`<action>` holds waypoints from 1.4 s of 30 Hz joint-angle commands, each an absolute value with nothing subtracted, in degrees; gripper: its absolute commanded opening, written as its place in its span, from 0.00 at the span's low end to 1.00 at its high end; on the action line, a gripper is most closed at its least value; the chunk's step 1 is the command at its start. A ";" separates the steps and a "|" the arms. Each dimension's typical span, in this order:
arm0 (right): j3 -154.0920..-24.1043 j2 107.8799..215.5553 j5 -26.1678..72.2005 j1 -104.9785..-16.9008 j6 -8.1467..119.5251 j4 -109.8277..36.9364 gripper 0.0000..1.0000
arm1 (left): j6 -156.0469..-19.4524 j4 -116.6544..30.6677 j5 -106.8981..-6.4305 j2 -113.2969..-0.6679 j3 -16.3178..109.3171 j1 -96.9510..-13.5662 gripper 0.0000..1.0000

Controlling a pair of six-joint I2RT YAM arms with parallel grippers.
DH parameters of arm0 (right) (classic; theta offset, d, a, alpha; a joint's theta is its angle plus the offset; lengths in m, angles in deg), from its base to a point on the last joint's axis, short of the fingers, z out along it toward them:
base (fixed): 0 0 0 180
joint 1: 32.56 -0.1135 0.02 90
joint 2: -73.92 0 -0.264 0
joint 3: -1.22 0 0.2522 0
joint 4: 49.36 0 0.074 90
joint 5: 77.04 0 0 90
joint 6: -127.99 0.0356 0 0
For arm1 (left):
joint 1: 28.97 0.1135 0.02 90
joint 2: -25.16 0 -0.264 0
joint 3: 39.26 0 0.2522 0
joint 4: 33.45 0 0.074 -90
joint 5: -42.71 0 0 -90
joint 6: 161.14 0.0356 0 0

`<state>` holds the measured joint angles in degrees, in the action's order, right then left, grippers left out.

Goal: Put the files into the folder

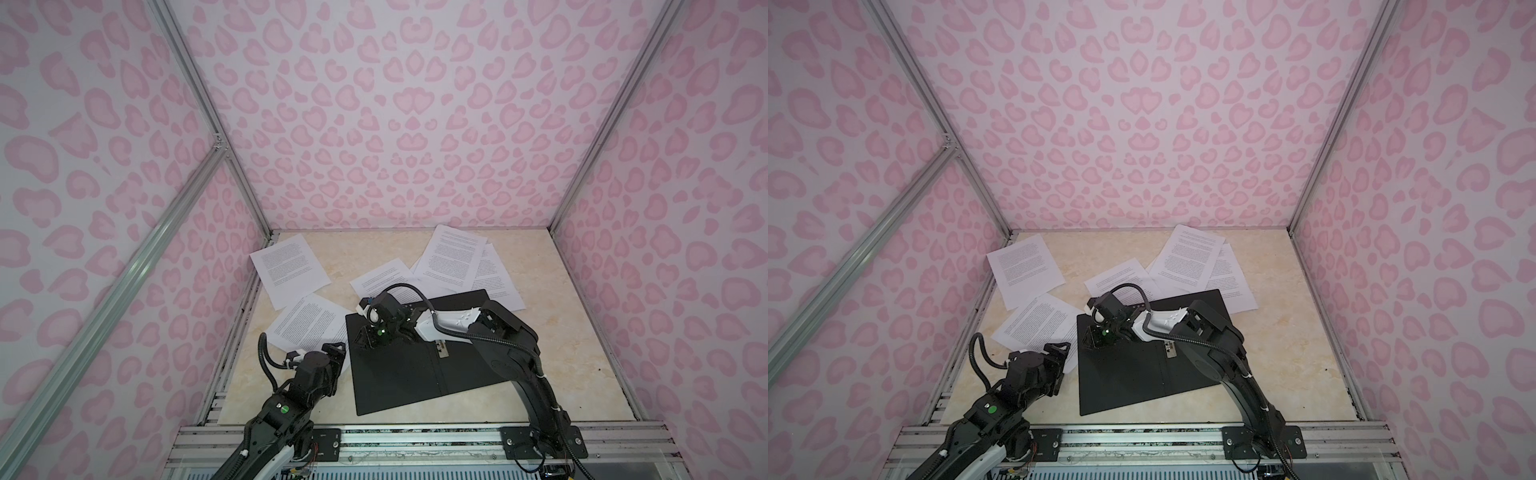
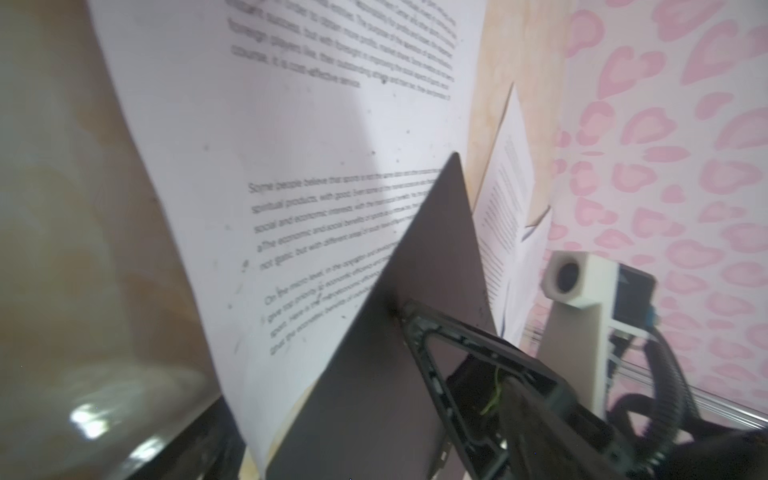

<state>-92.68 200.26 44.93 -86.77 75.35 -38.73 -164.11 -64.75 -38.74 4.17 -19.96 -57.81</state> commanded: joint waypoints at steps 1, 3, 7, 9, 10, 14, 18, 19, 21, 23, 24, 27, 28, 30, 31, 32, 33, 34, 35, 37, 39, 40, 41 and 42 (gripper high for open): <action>-92.22 201.79 44.54 -87.19 76.83 -36.27 0.27 | -168.32 -77.80 -39.92 5.68 -26.50 -57.80 0.86; -92.05 202.04 44.78 -87.23 77.16 -36.61 0.26 | -168.66 -77.37 -39.58 5.03 -26.73 -57.80 0.85; -91.52 202.06 45.15 -87.30 77.72 -37.27 0.25 | -169.12 -74.41 -39.72 1.53 -26.99 -57.80 0.84; -91.26 201.98 45.20 -87.27 77.89 -37.44 0.24 | -169.40 -73.09 -39.99 -0.27 -26.87 -57.80 0.81; -91.08 201.93 45.31 -87.24 78.02 -37.60 0.24 | -169.48 -73.01 -39.92 -0.82 -26.62 -57.80 0.81; -90.78 201.72 45.55 -87.28 78.34 -38.08 0.24 | -169.42 -73.19 -39.22 -3.36 -25.88 -57.80 0.70; -90.66 201.71 45.75 -87.14 78.59 -38.49 0.23 | -169.93 -72.35 -39.47 -4.81 -26.38 -57.80 0.52; -90.63 201.71 45.88 -87.15 78.62 -38.57 0.22 | -169.97 -72.56 -39.39 -4.82 -26.38 -57.80 0.48; -90.42 201.54 45.84 -87.14 78.60 -38.58 0.22 | -170.00 -73.10 -39.16 -4.35 -26.29 -57.80 0.40; -90.31 201.45 45.84 -87.05 78.68 -38.67 0.22 | -169.94 -73.85 -39.05 -3.53 -26.12 -57.80 0.31; -90.29 201.45 45.91 -87.06 78.68 -38.75 0.21 | -169.93 -74.33 -38.97 -3.08 -26.03 -57.80 0.29; -90.25 201.45 46.06 -86.97 78.85 -38.98 0.20 | -169.85 -75.89 -38.74 -1.44 -25.68 -57.80 0.22; -90.26 201.36 46.12 -87.04 78.86 -38.94 0.20 | -169.93 -76.25 -38.72 -0.84 -25.69 -57.80 0.20; -90.26 201.27 46.16 -86.96 78.86 -38.94 0.19 | -169.93 -76.69 -38.68 0.17 -25.77 -57.80 0.16; -90.24 201.19 46.26 -87.02 78.86 -38.94 0.19 | -169.88 -76.89 -38.64 0.46 -25.76 -57.80 0.16; -90.25 201.10 46.19 -86.97 78.94 -38.94 0.19 | -169.90 -77.13 -38.67 0.75 -25.76 -57.80 0.15; -90.24 201.01 46.19 -87.00 78.89 -38.85 0.18 | -169.87 -77.18 -38.68 1.04 -25.77 -57.80 0.13; -90.30 200.85 46.19 -86.99 78.88 -38.82 0.18 | -169.88 -77.35 -38.70 1.21 -25.69 -57.80 0.13; -90.24 200.68 46.23 -87.00 78.86 -38.76 0.18 | -169.79 -77.45 -38.84 1.42 -25.73 -57.80 0.12; -90.30 200.33 46.19 -86.93 78.86 -38.68 0.17 | -169.47 -77.36 -38.93 1.86 -25.63 -57.80 0.09; -90.44 199.89 46.39 -86.85 78.86 -38.44 0.17 | -169.19 -77.45 -39.03 2.21 -25.50 -57.81 0.07; -90.53 199.63 46.52 -86.85 78.86 -38.41 0.17 | -169.03 -77.54 -39.03 2.38 -25.50 -57.82 0.06; -90.49 199.20 46.75 -86.72 78.78 -38.41 0.17 | -168.89 -77.63 -39.08 2.56 -25.50 -57.80 0.04; -90.56 198.74 46.93 -86.57 78.69 -38.26 0.17 | -168.64 -77.62 -39.07 2.78 -25.50 -57.80 0.03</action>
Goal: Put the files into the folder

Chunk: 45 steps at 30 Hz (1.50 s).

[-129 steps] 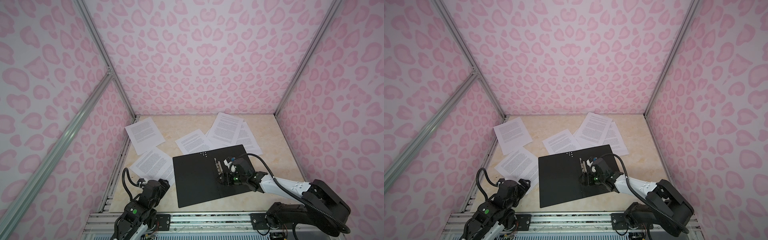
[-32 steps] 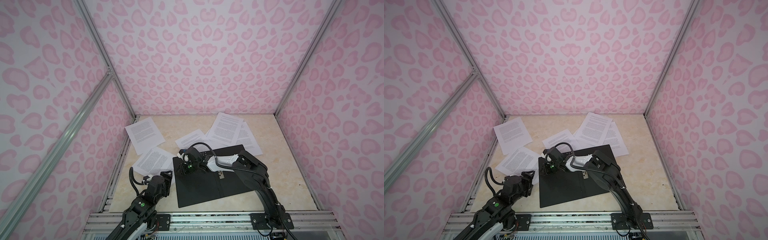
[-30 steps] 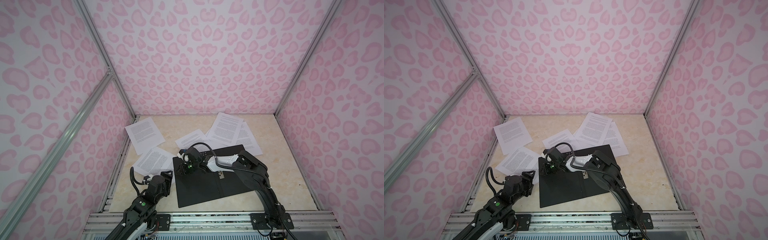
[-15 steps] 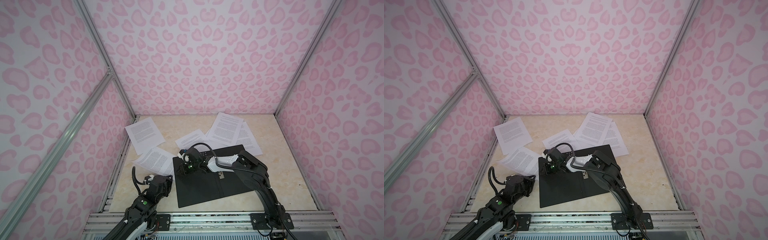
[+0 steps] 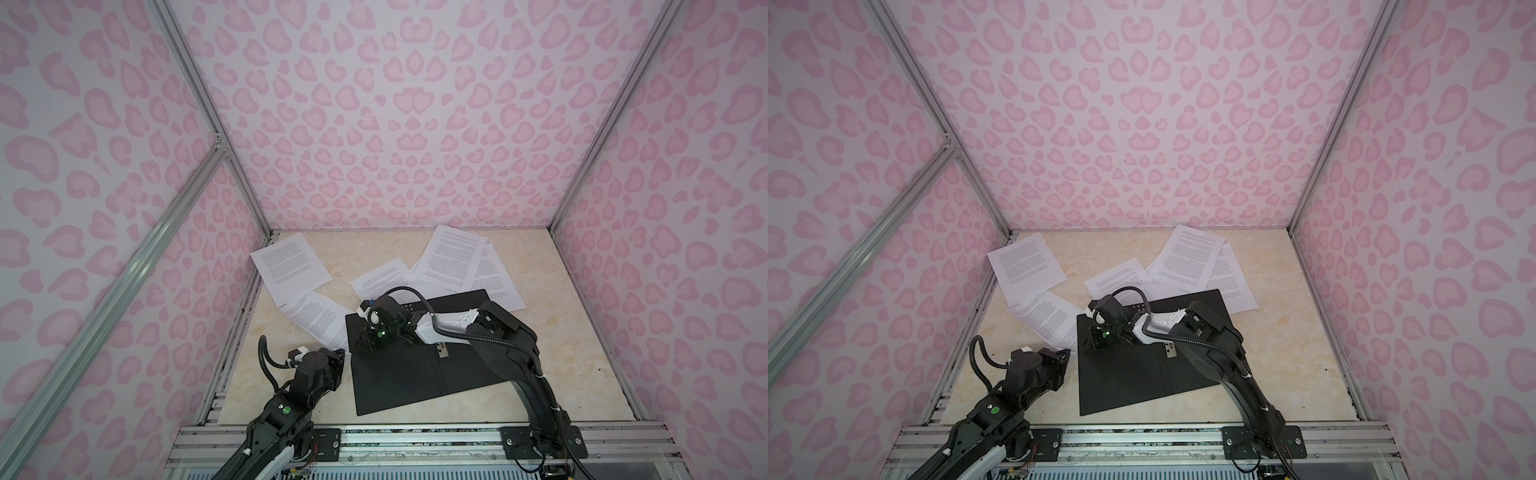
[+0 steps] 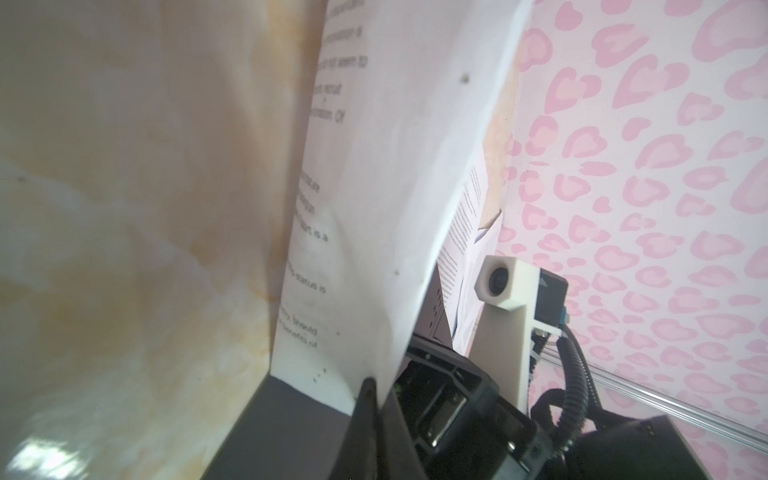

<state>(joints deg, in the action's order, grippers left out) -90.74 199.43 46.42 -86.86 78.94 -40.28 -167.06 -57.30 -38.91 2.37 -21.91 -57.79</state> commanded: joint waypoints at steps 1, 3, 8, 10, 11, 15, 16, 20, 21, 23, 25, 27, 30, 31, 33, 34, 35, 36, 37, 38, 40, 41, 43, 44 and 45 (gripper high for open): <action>-90.51 198.03 47.14 -86.34 78.57 -37.94 0.18 | -168.24 -77.73 -39.11 2.98 -25.37 -57.80 0.03; -90.32 196.37 46.98 -85.84 78.26 -37.58 0.20 | -168.01 -78.33 -39.10 3.34 -25.15 -57.80 0.03; -89.02 191.08 46.10 -84.22 76.70 -35.16 0.37 | -165.26 -79.93 -38.18 4.65 -23.35 -57.80 0.03; -87.80 188.29 43.99 -83.44 75.51 -33.00 0.43 | -162.28 -82.67 -36.09 5.50 -20.15 -57.80 0.04; -86.97 186.85 42.84 -83.05 75.00 -32.19 0.46 | -160.70 -83.98 -34.99 5.84 -18.41 -57.80 0.04; -81.83 179.36 39.22 -79.62 74.13 -30.36 0.52 | -153.19 -88.93 -30.84 6.19 -10.72 -57.37 0.04; -80.58 177.51 38.87 -78.73 73.89 -30.19 0.53 | -151.38 -89.09 -30.45 5.97 -9.30 -57.36 0.04; -75.39 168.90 37.31 -74.22 72.22 -27.76 0.55 | -142.51 -88.23 -29.82 2.50 -2.93 -57.11 0.04; -74.33 166.87 36.82 -73.15 71.49 -26.38 0.56 | -139.95 -88.45 -29.67 1.00 -0.83 -57.09 0.04; -72.01 162.96 36.76 -70.57 70.70 -24.69 0.56 | -135.91 -88.80 -29.40 -1.80 3.38 -57.01 0.04; -69.27 158.66 37.26 -67.59 70.25 -23.55 0.58 | -130.05 -87.90 -30.65 -5.33 8.53 -56.92 0.04; -66.62 154.95 37.44 -64.73 69.84 -22.68 0.60 | -124.35 -88.22 -31.87 -10.17 14.52 -56.92 0.04; -63.30 149.74 38.08 -60.30 68.96 -20.82 0.65 | -116.65 -88.58 -35.51 -17.64 23.89 -56.94 0.04; -62.27 147.99 38.14 -58.64 68.70 -20.21 0.67 | -114.96 -88.12 -37.46 -20.12 26.90 -56.99 0.04; -59.98 145.33 38.25 -55.49 68.81 -20.14 0.70 | -112.27 -86.87 -41.68 -24.64 32.44 -57.21 0.04; -58.95 144.15 38.63 -53.92 68.84 -20.59 0.71 | -111.62 -86.94 -42.98 -27.02 35.23 -57.62 0.04; -57.88 142.99 39.19 -52.16 68.88 -20.85 0.71 | -110.81 -86.42 -44.77 -29.89 38.10 -58.39 0.04; -57.28 142.10 39.86 -50.56 68.78 -20.64 0.71 | -110.40 -85.82 -46.49 -32.35 40.75 -59.06 0.04; -56.92 141.32 40.76 -48.66 68.72 -20.30 0.71 | -110.58 -85.17 -48.39 -35.16 43.22 -59.95 0.04; -56.60 140.54 41.60 -47.07 68.59 -19.92 0.71 | -110.82 -84.02 -50.49 -37.89 45.56 -60.88 0.04; -56.35 139.38 42.57 -44.23 68.44 -18.92 0.71 | -111.53 -81.86 -54.45 -42.69 49.76 -62.61 0.04; -56.16 138.86 42.76 -42.88 68.36 -18.56 0.72 | -111.89 -80.47 -56.18 -45.24 52.03 -63.77 0.04; -56.23 138.14 43.20 -40.25 68.33 -17.56 0.72 | -112.57 -77.90 -58.72 -49.28 56.86 -66.18 0.04; -56.31 137.93 43.89 -38.90 68.33 -17.21 0.73 | -112.71 -76.94 -59.84 -51.54 59.46 -67.55 0.04; -56.38 137.74 44.72 -37.27 68.41 -16.93 0.73 | -112.92 -76.31 -61.18 -53.68 62.12 -68.83 0.04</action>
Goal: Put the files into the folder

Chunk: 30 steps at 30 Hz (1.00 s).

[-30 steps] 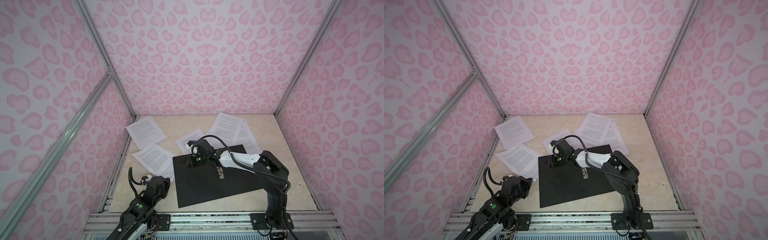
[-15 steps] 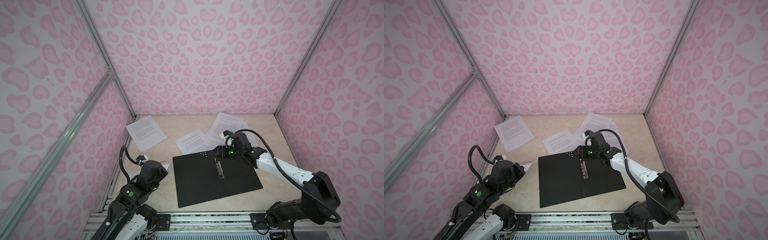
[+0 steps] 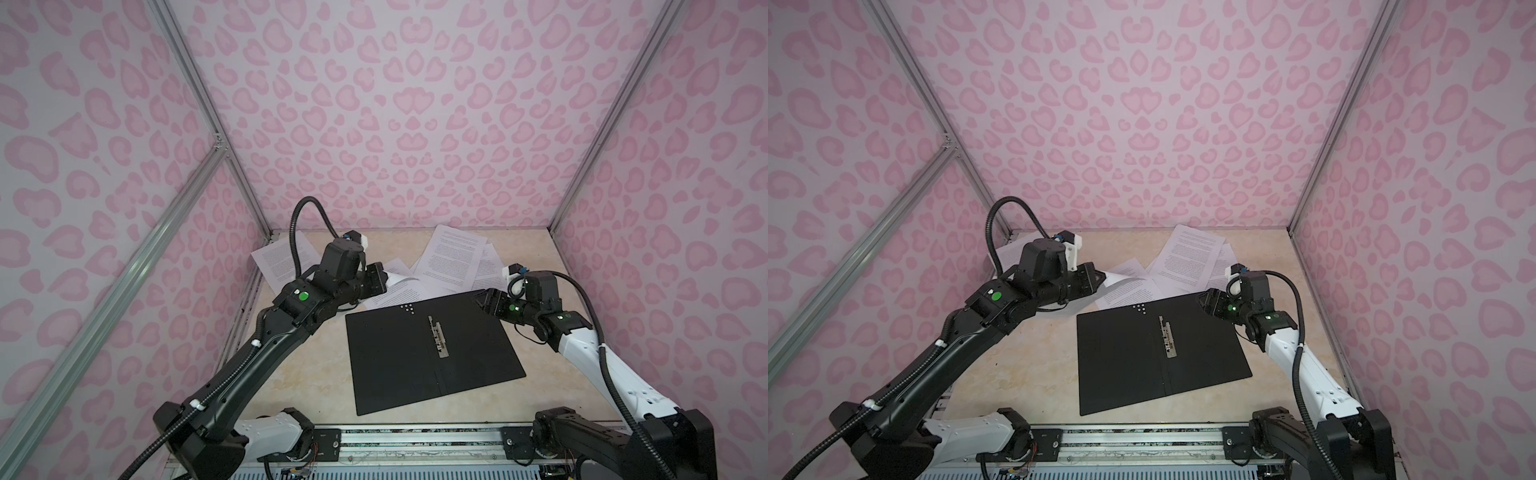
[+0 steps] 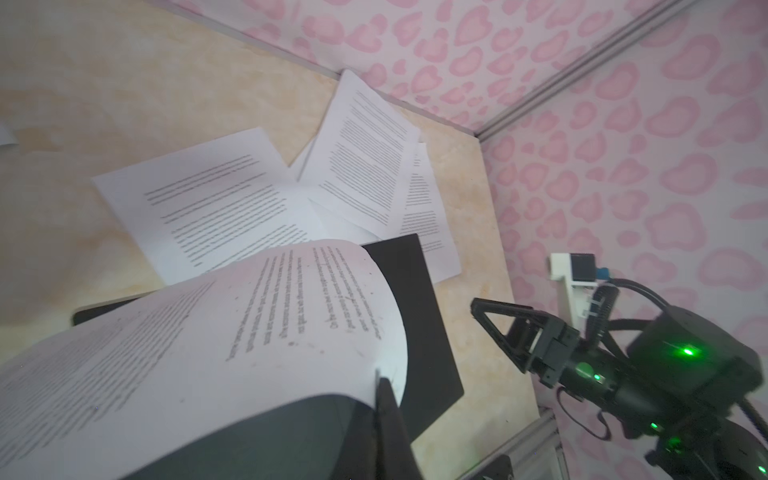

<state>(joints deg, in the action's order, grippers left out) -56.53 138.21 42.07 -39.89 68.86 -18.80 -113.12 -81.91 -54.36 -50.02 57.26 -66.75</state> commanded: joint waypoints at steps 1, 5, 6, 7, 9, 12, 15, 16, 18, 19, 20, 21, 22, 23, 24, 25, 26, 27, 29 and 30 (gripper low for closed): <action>-56.32 137.51 45.76 -35.88 68.50 -16.81 0.74 | -113.18 -75.78 -62.45 -55.65 64.54 -70.00 0.04; -56.23 136.33 46.93 -32.30 68.56 -15.80 0.75 | -113.89 -74.23 -64.61 -59.21 68.01 -74.45 0.04; -55.91 135.79 46.90 -31.33 68.53 -15.49 0.76 | -114.30 -73.33 -64.76 -59.01 66.62 -75.39 0.04; -55.50 135.09 46.76 -30.20 68.63 -15.18 0.76 | -114.97 -71.92 -65.10 -58.43 64.17 -76.23 0.04; -54.28 133.54 46.39 -27.52 69.37 -15.13 0.77 | -116.98 -68.63 -66.02 -56.68 57.81 -77.27 0.04; -51.48 130.86 44.51 -22.83 70.98 -15.17 0.79 | -121.17 -62.08 -66.54 -52.34 43.55 -78.81 0.04; -48.49 129.23 45.21 -21.13 71.97 -17.73 0.82 | -126.22 -54.46 -66.39 -48.37 28.77 -80.55 0.04; -47.77 129.27 45.88 -21.21 72.11 -18.80 0.82 | -127.49 -52.98 -66.16 -47.71 25.65 -81.23 0.04; -46.38 130.01 47.36 -21.68 72.02 -20.21 0.82 | -130.22 -49.59 -65.76 -47.09 17.79 -81.79 0.04; -45.81 130.61 47.74 -22.53 71.60 -20.60 0.82 | -131.76 -47.96 -65.71 -47.28 14.22 -81.79 0.04; -45.24 131.22 47.66 -23.95 70.97 -20.88 0.82 | -132.38 -47.24 -65.51 -48.15 11.35 -81.79 0.04; -44.63 131.81 47.55 -25.70 70.38 -21.45 0.82 | -132.28 -46.99 -65.67 -49.73 9.88 -81.96 0.04; -43.89 132.65 47.71 -27.70 70.04 -22.50 0.83 | -131.93 -46.80 -66.11 -51.61 9.12 -81.98 0.04; -43.17 133.53 47.87 -29.26 69.94 -23.42 0.83 | -131.81 -46.66 -66.35 -53.12 8.68 -82.05 0.04; -42.62 134.68 47.77 -30.83 69.80 -24.15 0.84 | -131.83 -46.26 -66.29 -54.73 8.29 -82.05 0.04; -42.02 135.55 47.56 -31.93 69.65 -24.88 0.84 | -131.81 -45.70 -66.12 -56.13 7.93 -82.05 0.04; -41.36 136.54 47.66 -32.74 69.64 -25.93 0.84 | -131.72 -45.57 -65.97 -57.19 7.90 -82.05 0.04; -40.41 137.69 47.99 -33.83 69.74 -27.20 0.84 | -131.34 -45.33 -65.93 -58.30 8.07 -82.10 0.04; -39.52 139.18 48.01 -35.15 69.24 -27.96 0.84 | -130.67 -45.12 -66.06 -59.91 8.42 -82.05 0.03; -39.16 139.83 48.00 -35.80 69.11 -28.34 0.84 | -130.49 -44.94 -65.95 -60.41 8.35 -82.13 0.03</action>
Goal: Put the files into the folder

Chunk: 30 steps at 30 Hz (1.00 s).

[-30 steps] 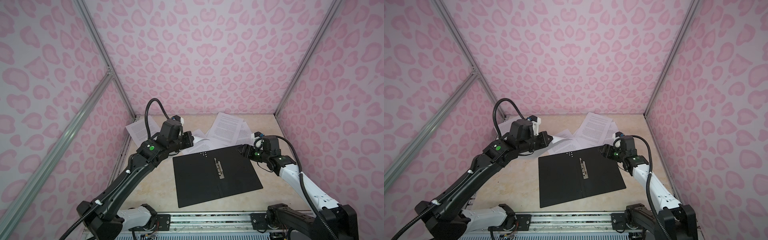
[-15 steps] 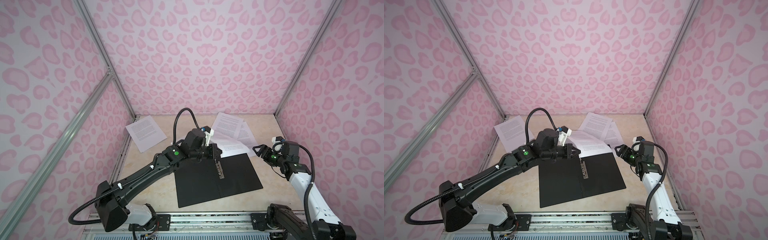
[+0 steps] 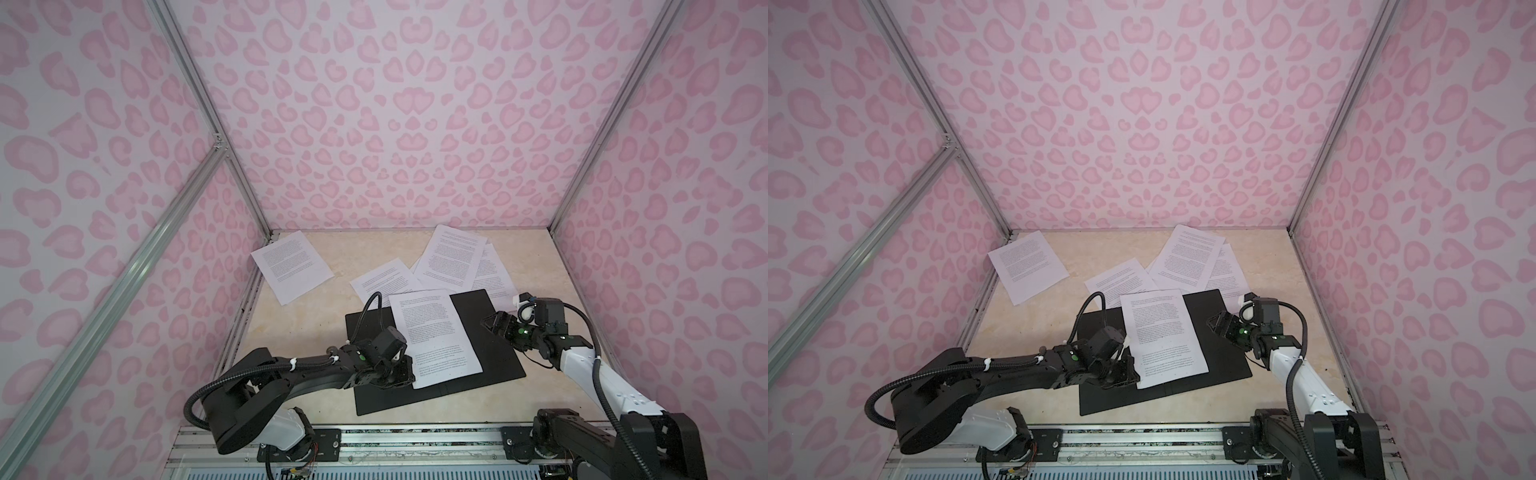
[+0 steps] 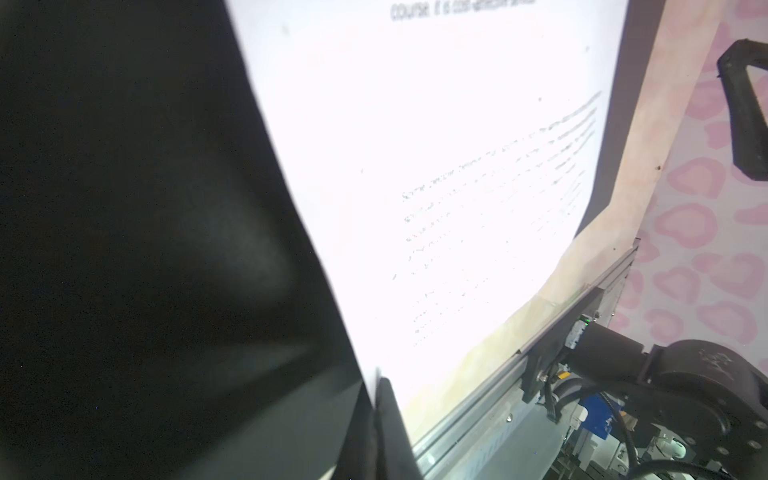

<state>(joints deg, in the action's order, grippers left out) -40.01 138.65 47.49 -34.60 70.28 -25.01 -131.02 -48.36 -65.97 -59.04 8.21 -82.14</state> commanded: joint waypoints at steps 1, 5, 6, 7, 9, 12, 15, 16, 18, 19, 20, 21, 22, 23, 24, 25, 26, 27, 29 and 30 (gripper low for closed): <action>-38.85 140.36 48.03 -36.51 68.81 -28.77 0.84 | -130.26 -44.99 -65.76 -60.80 8.29 -82.14 0.03; -38.76 142.73 48.52 -38.25 68.06 -28.85 0.85 | -129.53 -46.02 -64.31 -61.28 7.90 -82.14 0.03; -38.53 143.56 48.71 -38.65 68.06 -29.64 0.85 | -129.35 -46.13 -64.13 -61.29 7.70 -82.14 0.03; -38.32 144.50 49.03 -39.19 68.22 -30.38 0.85 | -129.30 -46.16 -64.00 -61.25 7.64 -82.14 0.03; -38.30 146.77 50.03 -40.86 68.55 -32.29 0.85 | -129.09 -46.49 -63.73 -61.35 7.63 -82.14 0.03; -38.91 150.55 52.67 -43.23 69.12 -34.63 0.83 | -128.81 -46.86 -63.47 -61.64 7.72 -82.16 0.03; -38.89 153.84 53.80 -45.13 70.88 -38.50 0.83 | -128.28 -47.30 -63.38 -62.10 8.14 -82.19 0.03; -39.12 154.68 54.56 -45.68 71.16 -39.56 0.82 | -128.22 -47.30 -63.32 -62.26 8.16 -82.14 0.03; -39.41 155.64 55.90 -46.49 71.77 -41.45 0.82 | -128.18 -47.27 -63.29 -62.44 8.08 -82.14 0.03; -39.55 155.91 56.15 -46.69 71.95 -41.91 0.82 | -128.10 -47.22 -63.29 -62.53 8.16 -82.14 0.03; -39.82 156.38 56.58 -46.82 72.12 -42.48 0.81 | -127.98 -47.22 -63.38 -62.72 8.31 -82.14 0.03; -40.26 157.07 57.34 -46.79 72.25 -42.75 0.79 | -127.83 -47.21 -63.46 -62.89 8.41 -82.14 0.03; -40.64 157.53 57.93 -46.79 72.11 -42.93 0.78 | -127.79 -47.26 -63.39 -63.13 8.58 -82.14 0.03; -41.12 157.88 58.50 -46.79 71.98 -42.98 0.76 | -127.70 -47.29 -63.38 -63.25 8.68 -82.14 0.03; -41.51 158.00 58.74 -46.58 71.78 -42.81 0.75 | -127.60 -47.26 -63.30 -63.49 8.78 -82.16 0.03; -41.71 157.85 59.21 -46.24 71.77 -43.04 0.74 | -127.52 -47.38 -63.22 -63.67 8.93 -82.17 0.03; -41.89 157.66 59.72 -45.97 71.88 -43.23 0.73 | -127.40 -47.47 -63.20 -63.84 8.95 -82.17 0.03; -42.11 157.32 60.30 -45.79 71.95 -43.25 0.71 | -127.32 -47.50 -63.20 -63.96 9.03 -82.23 0.03; -42.72 156.49 60.99 -45.52 71.88 -42.34 0.69 | -127.00 -47.78 -63.14 -64.30 9.08 -82.23 0.03; -42.98 156.00 61.04 -45.56 71.67 -41.73 0.68 | -126.87 -47.98 -62.96 -64.50 9.13 -82.23 0.03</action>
<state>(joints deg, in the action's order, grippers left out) -42.26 156.96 58.98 -45.66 71.86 -42.10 -128.07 -44.73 -65.23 -63.57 9.00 -82.22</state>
